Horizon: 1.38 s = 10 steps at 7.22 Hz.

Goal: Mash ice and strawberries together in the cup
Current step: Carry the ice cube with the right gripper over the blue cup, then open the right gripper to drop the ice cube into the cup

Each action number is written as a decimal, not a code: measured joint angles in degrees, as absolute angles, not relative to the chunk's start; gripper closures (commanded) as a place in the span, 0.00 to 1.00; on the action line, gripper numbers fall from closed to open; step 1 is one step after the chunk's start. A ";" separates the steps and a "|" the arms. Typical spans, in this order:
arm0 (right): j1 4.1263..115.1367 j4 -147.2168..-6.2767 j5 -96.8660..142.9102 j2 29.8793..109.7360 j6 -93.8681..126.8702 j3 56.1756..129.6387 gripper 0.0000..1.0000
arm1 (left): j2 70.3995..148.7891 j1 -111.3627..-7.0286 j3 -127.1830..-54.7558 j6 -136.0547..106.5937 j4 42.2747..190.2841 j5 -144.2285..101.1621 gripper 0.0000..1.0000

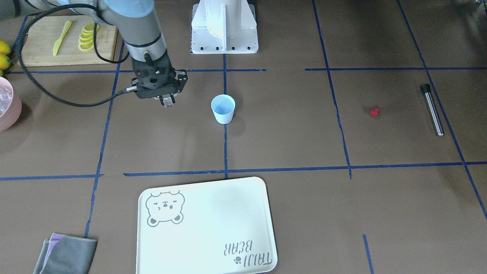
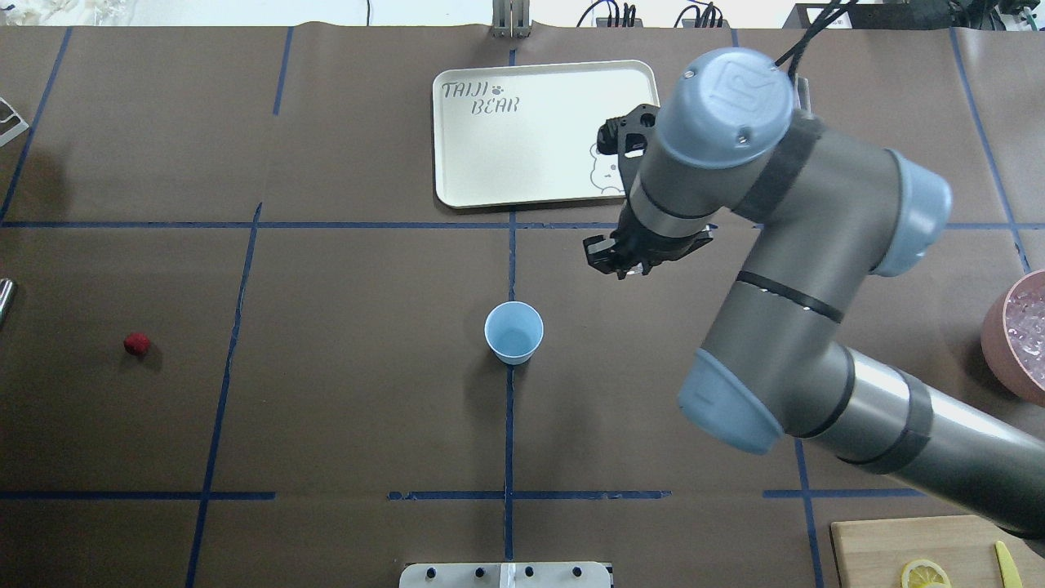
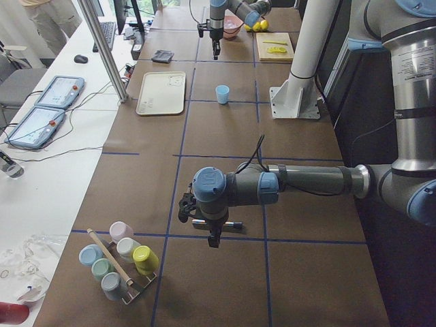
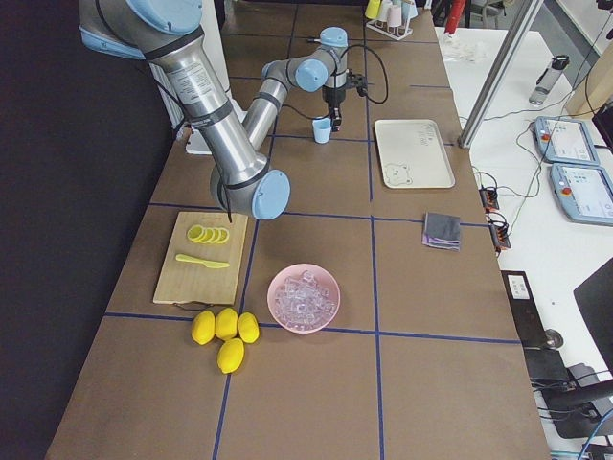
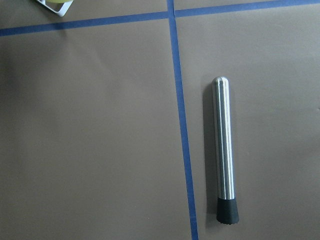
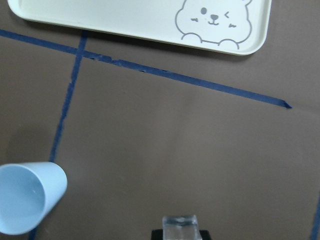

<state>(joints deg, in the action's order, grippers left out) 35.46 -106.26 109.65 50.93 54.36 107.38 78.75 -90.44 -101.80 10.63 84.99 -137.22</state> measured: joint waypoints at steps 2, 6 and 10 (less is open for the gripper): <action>31.24 -106.26 106.41 43.40 61.57 99.59 1.00 | 78.78 -90.44 -101.85 10.63 84.99 -137.26 0.00; 26.13 -105.92 102.85 41.06 66.98 96.31 0.99 | 78.84 -90.41 -101.92 10.63 84.99 -137.28 0.00; 24.89 -102.14 100.93 40.99 68.60 94.00 0.74 | 78.84 -90.44 -101.92 10.64 84.99 -137.28 0.00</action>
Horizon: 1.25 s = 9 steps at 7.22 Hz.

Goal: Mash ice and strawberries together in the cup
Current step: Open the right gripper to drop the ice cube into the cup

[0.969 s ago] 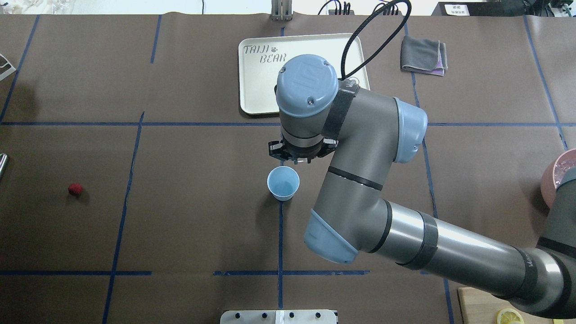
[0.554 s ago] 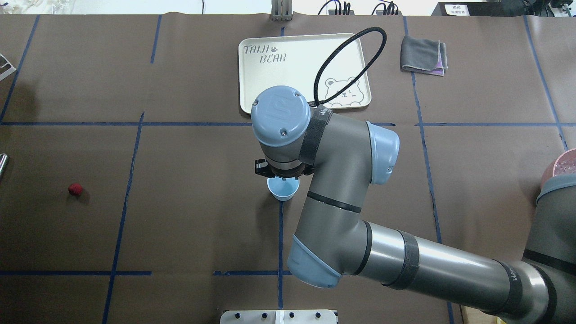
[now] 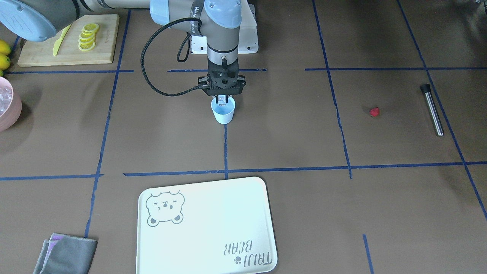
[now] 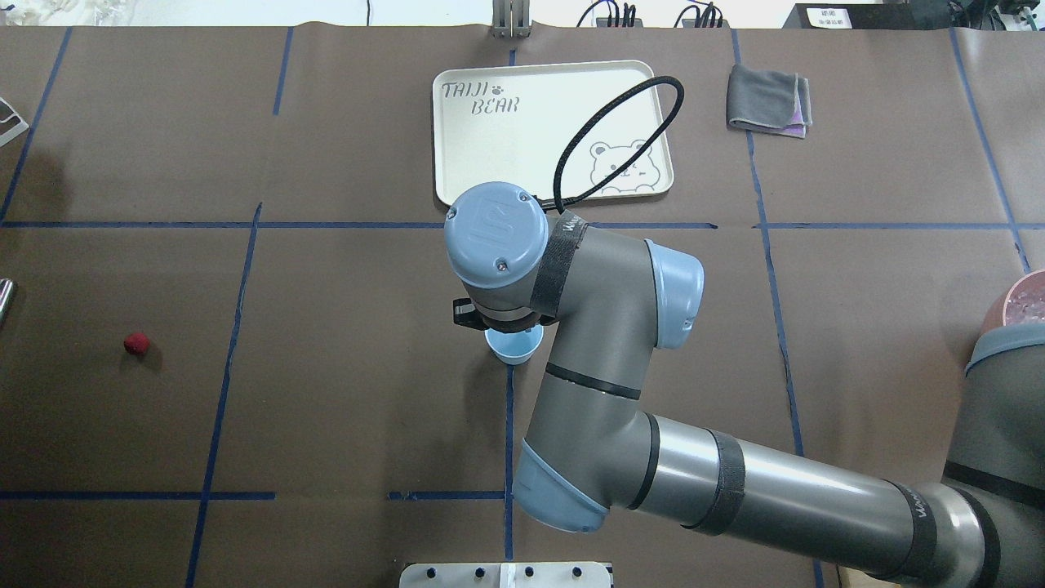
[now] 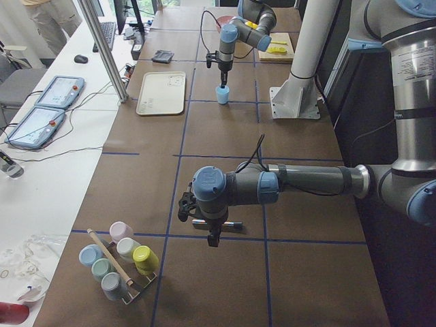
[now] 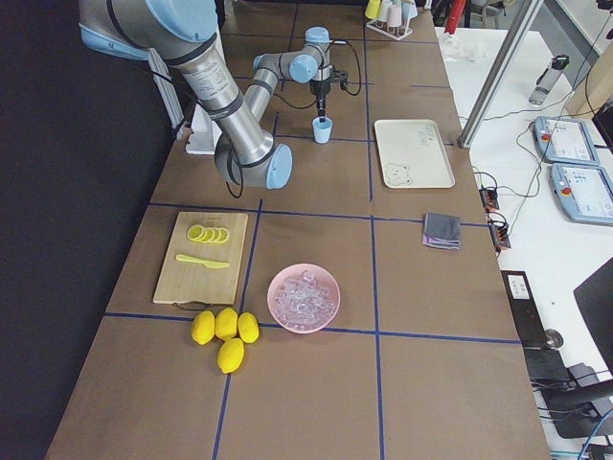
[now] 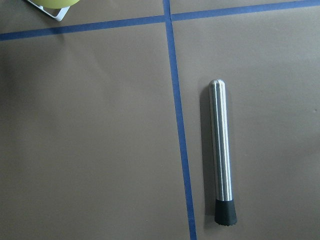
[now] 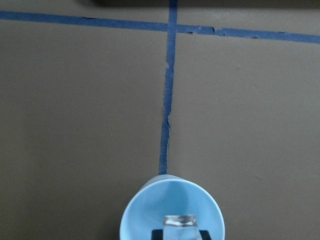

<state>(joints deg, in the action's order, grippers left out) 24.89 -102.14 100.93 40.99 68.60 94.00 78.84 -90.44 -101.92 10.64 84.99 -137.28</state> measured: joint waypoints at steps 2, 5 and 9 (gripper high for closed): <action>24.74 -101.67 100.77 41.02 68.63 93.83 0.03 | 78.84 -90.44 -101.88 10.63 84.99 -137.28 0.00; 24.63 -101.58 100.89 41.03 68.72 93.86 0.02 | 78.84 -90.44 -101.87 10.64 84.99 -137.29 0.00; 26.46 -102.45 101.65 42.47 67.00 96.92 0.02 | 78.90 -90.44 -101.94 10.63 84.99 -137.29 0.00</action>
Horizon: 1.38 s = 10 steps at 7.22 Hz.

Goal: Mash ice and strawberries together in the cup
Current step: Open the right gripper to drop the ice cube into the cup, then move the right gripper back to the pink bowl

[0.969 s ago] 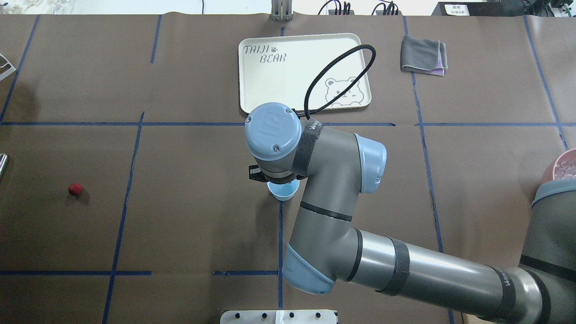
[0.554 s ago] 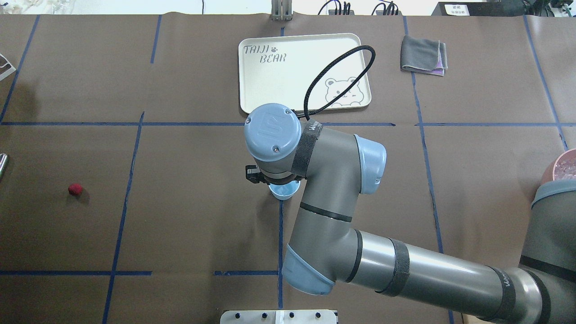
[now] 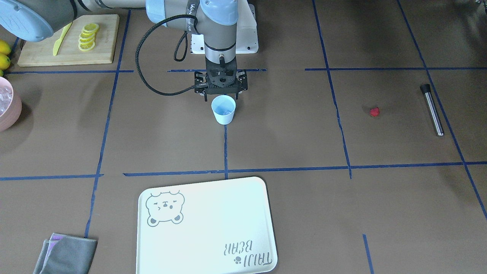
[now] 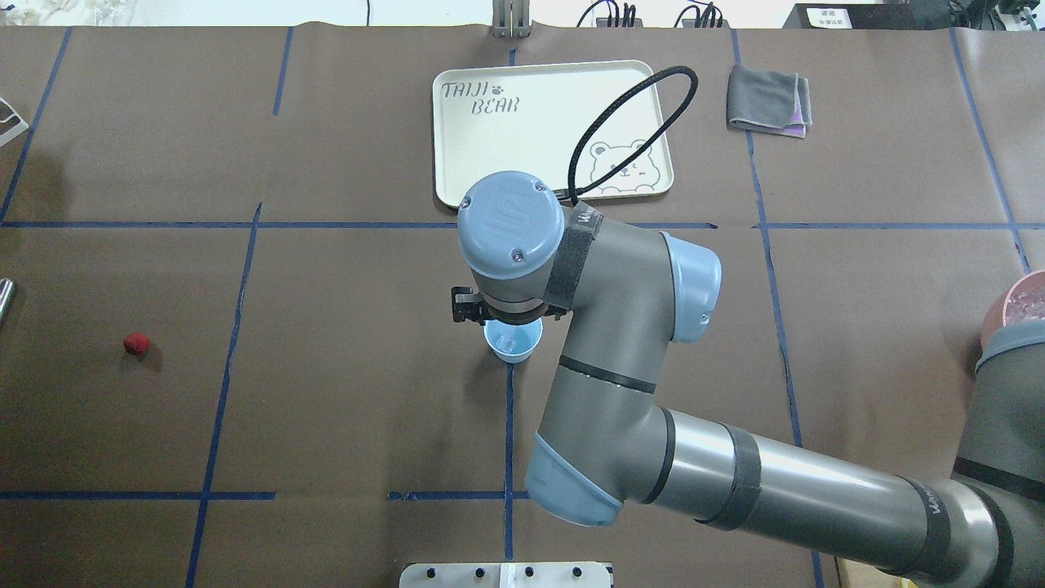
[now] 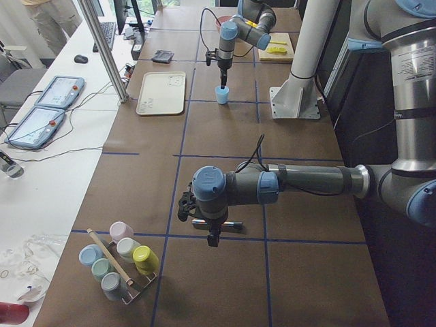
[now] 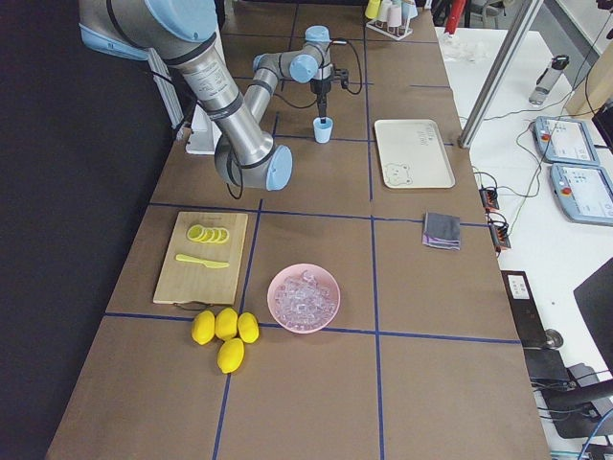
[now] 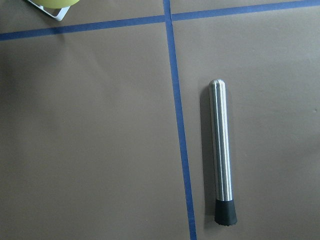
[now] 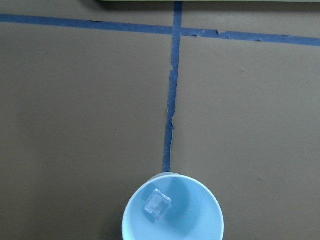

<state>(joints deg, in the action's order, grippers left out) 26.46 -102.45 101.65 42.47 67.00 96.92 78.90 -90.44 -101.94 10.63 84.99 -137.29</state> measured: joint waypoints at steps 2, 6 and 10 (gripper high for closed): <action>31.24 -103.75 105.57 50.50 60.16 107.00 0.02 | 78.87 -90.44 -101.90 10.64 84.99 -137.28 0.00; 46.93 -103.97 116.39 73.12 34.38 123.10 0.02 | 78.70 -90.44 -101.88 10.63 84.96 -137.29 0.00; 67.67 -103.80 127.04 92.85 2.70 123.66 0.06 | 78.66 -90.44 -101.93 10.64 84.99 -137.29 0.00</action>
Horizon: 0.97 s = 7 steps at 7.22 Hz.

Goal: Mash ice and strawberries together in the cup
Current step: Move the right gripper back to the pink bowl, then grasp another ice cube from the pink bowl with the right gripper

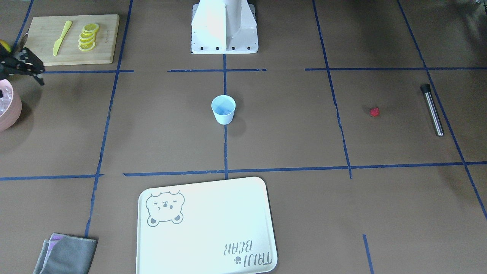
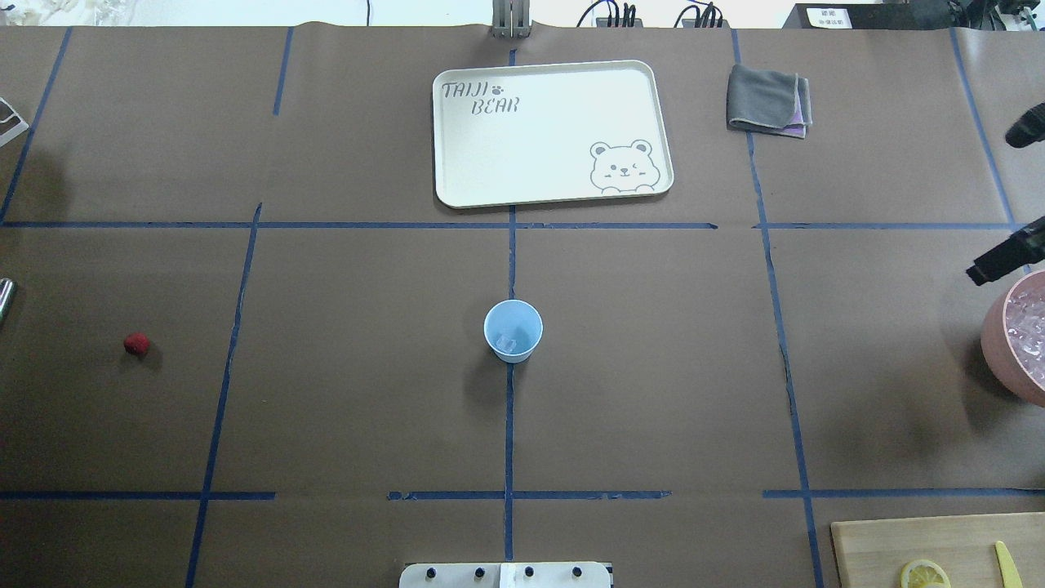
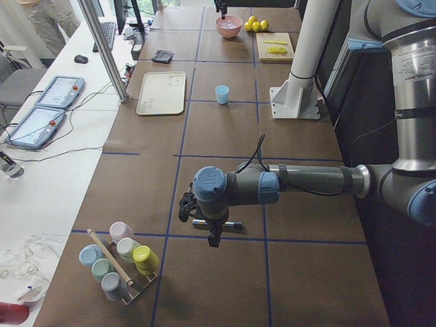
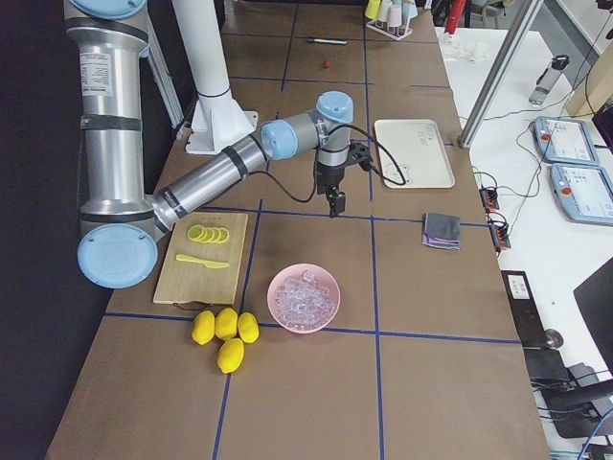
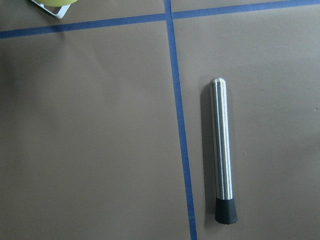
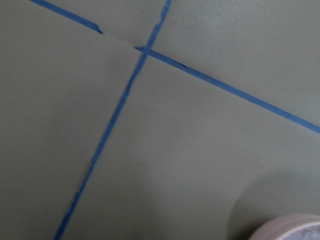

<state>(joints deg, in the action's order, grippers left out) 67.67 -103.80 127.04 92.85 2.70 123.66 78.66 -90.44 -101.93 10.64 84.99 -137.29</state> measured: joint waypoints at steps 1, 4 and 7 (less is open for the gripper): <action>71.11 -103.78 127.95 96.60 -3.16 123.22 0.06 | 78.66 -90.44 -101.94 10.64 84.99 -137.29 0.00; 76.14 -92.14 128.93 106.00 -9.37 116.83 0.09 | 78.66 -90.44 -102.02 10.63 84.99 -137.28 0.00; 76.61 -75.99 128.86 109.41 -0.02 107.95 0.15 | 78.66 -90.44 -102.16 10.63 84.99 -137.28 0.00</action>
